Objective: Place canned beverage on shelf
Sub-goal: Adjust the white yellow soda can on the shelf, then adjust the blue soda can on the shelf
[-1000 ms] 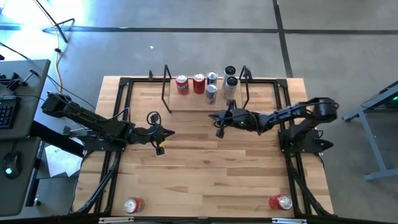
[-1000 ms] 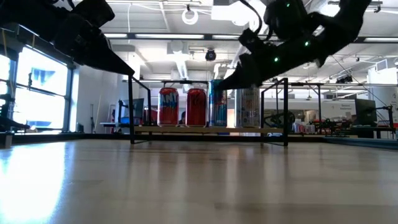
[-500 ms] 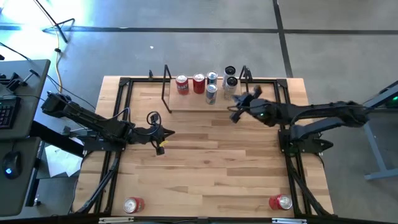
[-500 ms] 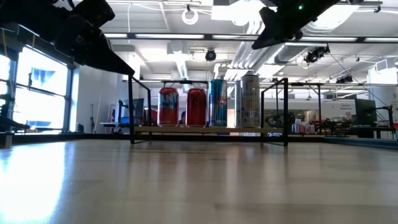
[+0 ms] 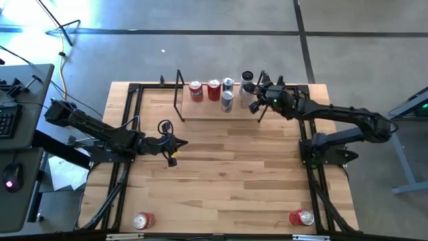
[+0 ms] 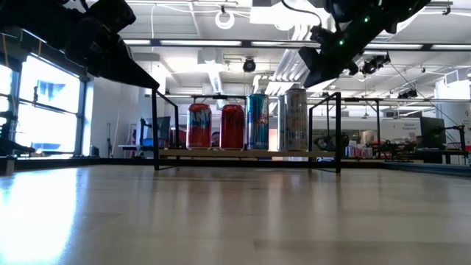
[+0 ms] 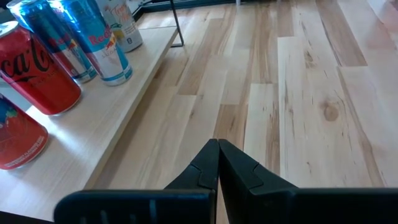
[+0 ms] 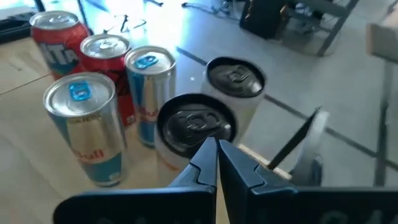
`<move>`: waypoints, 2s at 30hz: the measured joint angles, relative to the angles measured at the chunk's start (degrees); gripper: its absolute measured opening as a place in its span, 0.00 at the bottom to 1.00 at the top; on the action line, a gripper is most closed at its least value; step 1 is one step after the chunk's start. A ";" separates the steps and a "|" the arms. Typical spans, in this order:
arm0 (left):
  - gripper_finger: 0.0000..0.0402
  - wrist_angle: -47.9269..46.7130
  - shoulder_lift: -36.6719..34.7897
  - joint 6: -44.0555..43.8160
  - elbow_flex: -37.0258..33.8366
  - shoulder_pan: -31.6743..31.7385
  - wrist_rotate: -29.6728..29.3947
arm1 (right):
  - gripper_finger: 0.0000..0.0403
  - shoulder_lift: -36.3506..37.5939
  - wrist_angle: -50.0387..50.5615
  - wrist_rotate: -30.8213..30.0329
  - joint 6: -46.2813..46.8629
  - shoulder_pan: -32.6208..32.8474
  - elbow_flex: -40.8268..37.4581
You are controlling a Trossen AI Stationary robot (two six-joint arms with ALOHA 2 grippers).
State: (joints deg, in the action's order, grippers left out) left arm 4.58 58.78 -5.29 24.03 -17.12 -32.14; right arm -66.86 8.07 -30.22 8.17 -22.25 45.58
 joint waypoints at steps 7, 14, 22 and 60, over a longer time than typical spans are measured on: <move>0.00 0.00 0.00 0.40 0.00 0.00 -0.04 | 0.00 -1.34 -0.51 1.88 0.87 -0.71 0.00; 0.00 0.00 0.00 0.42 0.00 0.00 -0.02 | 0.00 -1.21 -0.27 3.98 0.79 -0.49 0.29; 0.00 0.00 0.00 0.49 0.00 0.00 -0.02 | 0.00 -0.92 -1.20 8.06 -6.38 6.34 3.26; 0.00 -0.39 0.00 -0.51 0.00 0.00 2.91 | 0.00 -25.78 -14.96 0.06 -8.45 9.42 9.22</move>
State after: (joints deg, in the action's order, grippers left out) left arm 4.19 58.78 -5.80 24.03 -17.12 -29.23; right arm -92.64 -6.89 -30.15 -0.28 -12.83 54.81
